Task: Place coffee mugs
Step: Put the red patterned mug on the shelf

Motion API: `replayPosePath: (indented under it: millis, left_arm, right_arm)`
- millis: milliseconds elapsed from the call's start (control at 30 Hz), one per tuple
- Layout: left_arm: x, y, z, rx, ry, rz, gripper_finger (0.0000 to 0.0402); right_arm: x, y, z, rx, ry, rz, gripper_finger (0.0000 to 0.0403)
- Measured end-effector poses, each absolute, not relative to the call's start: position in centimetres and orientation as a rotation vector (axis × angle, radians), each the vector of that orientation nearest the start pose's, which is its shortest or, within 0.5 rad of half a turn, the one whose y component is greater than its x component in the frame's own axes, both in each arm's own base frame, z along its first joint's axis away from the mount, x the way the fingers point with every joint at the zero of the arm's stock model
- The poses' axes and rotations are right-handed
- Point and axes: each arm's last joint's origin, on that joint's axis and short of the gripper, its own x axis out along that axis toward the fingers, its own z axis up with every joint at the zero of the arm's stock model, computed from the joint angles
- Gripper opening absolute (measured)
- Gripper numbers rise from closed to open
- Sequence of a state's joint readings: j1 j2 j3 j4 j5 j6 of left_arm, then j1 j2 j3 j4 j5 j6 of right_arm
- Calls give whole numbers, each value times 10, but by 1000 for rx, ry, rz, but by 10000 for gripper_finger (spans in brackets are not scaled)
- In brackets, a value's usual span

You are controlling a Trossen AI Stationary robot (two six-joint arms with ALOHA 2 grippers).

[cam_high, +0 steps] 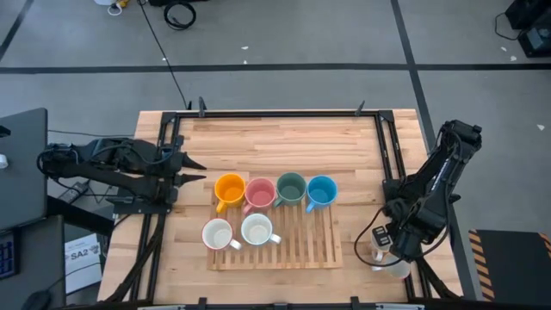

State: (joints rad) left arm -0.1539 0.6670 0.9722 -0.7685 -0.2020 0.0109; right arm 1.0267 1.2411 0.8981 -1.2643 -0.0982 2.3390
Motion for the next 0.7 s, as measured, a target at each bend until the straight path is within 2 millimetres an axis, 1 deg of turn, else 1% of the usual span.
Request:
replayPosePath:
  millis: [533,700]
  left_arm:
    - [114,-12,355,93,456,45,114]
    - [114,-12,355,92,456,45,114]
  right_arm:
    - [93,159,228,1008,1416,-1051,90]
    - [96,163,221,957,1388,-1061,90]
